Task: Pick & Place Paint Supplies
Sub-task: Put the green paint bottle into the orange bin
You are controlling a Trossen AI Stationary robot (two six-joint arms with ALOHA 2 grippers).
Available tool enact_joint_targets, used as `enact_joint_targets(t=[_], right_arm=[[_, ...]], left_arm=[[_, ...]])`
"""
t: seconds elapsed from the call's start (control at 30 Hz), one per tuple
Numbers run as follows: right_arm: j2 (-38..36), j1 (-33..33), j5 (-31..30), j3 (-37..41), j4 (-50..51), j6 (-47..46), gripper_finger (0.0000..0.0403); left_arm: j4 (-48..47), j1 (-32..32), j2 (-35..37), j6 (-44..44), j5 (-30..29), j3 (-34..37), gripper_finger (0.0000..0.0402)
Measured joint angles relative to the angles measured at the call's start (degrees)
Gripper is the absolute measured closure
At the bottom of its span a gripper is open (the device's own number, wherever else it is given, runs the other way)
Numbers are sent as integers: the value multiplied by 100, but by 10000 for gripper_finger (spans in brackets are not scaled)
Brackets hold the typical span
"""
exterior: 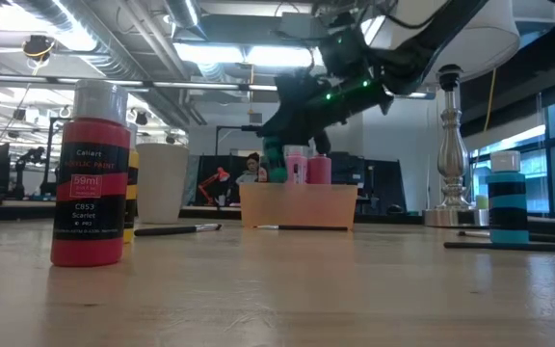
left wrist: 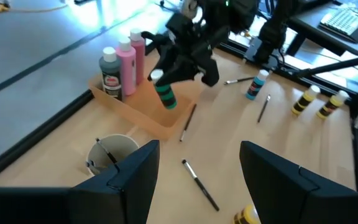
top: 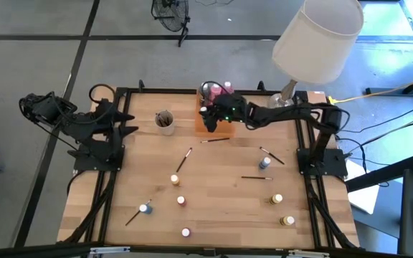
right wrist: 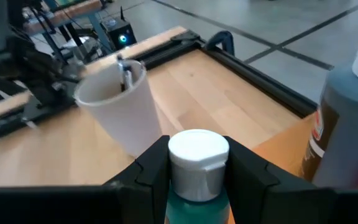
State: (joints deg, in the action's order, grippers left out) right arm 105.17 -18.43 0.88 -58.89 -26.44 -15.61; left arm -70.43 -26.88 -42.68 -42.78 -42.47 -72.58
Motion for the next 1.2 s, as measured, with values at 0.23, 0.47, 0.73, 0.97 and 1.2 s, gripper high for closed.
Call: enact_joint_targets(t=[0.23, 0.47, 0.73, 0.97, 1.2], right_arm=[[341, -31, -19, 0, -199, 212, 282], [657, -109, 203, 0, -600, 281, 282], [736, -72, 523, -4, -929, 508, 282], [736, 37, 888, -4, -898, 812, 282], [780, 18, 1163, -4, -975, 1050, 282]], left_arm=[[1, 0, 9, -153, -269, 0, 182], [-1, 0, 7, -372, -458, 0, 182], [-2, 0, 7, -622, -560, 0, 182], [-3, 2, 7, -842, -807, 0, 182], [-5, 5, 7, -902, -1027, 0, 182]])
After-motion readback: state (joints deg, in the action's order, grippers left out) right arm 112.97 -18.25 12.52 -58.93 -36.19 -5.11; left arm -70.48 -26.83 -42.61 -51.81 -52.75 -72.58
